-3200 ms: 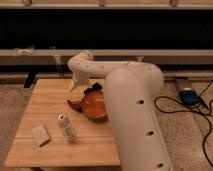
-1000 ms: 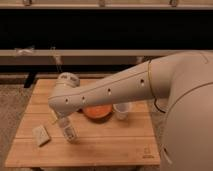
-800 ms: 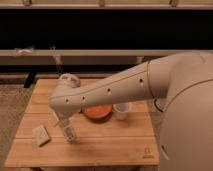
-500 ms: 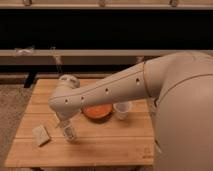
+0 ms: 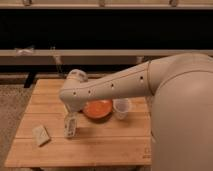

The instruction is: Knock the bottle over

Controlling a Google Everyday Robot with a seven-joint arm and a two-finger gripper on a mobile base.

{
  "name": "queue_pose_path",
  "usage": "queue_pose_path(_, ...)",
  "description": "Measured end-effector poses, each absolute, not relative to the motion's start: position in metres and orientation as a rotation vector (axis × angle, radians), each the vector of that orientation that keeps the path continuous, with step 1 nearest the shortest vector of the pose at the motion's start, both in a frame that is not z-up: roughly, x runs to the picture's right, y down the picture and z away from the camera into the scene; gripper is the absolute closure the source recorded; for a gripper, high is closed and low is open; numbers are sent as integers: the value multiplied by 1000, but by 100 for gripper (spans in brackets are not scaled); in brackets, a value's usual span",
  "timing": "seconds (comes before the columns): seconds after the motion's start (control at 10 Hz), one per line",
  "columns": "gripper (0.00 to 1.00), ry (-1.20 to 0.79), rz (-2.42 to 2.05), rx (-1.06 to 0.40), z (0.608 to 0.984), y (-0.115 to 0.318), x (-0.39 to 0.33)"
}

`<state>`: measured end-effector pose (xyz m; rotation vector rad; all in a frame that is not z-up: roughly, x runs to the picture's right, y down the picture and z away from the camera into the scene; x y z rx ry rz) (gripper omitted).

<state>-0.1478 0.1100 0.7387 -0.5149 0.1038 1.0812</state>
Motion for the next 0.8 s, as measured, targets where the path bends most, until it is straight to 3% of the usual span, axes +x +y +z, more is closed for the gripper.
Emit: queue_pose_path(0.8, 20, 54, 1181, -529, 762, 98, -138)
